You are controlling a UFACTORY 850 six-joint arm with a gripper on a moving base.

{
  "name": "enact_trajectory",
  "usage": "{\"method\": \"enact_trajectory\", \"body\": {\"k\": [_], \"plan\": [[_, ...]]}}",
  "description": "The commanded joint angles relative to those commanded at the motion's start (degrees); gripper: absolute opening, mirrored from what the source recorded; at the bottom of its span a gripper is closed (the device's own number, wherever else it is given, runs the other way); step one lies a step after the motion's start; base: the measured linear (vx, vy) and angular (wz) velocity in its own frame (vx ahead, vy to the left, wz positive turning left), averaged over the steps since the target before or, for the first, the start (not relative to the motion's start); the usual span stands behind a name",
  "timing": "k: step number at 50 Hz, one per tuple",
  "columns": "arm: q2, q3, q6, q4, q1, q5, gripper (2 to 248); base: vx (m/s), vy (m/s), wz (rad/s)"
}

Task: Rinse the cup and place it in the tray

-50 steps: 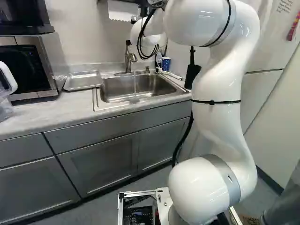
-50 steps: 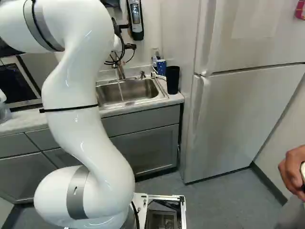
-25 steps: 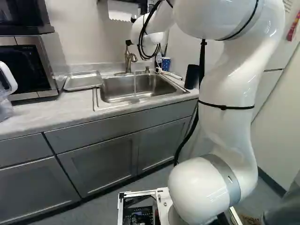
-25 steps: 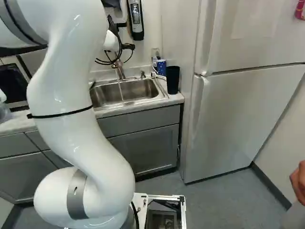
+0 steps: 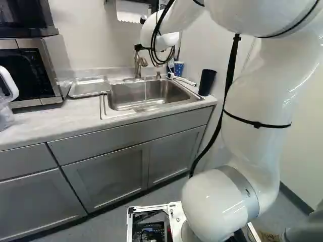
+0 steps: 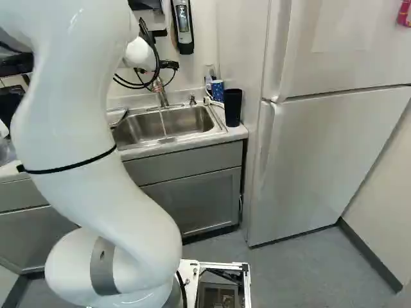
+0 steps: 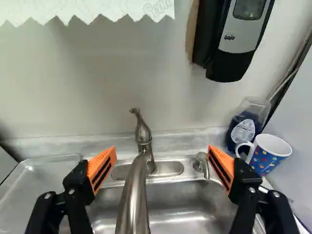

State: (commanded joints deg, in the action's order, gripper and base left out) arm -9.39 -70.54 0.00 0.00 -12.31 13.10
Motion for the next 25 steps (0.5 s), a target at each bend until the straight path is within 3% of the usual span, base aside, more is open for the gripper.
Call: {"method": "enact_trajectory", "body": {"k": [25], "plan": [[7.24,7.62,0.00,0.00,-1.05,-7.00,247,0.000,0.000,0.000]]}}
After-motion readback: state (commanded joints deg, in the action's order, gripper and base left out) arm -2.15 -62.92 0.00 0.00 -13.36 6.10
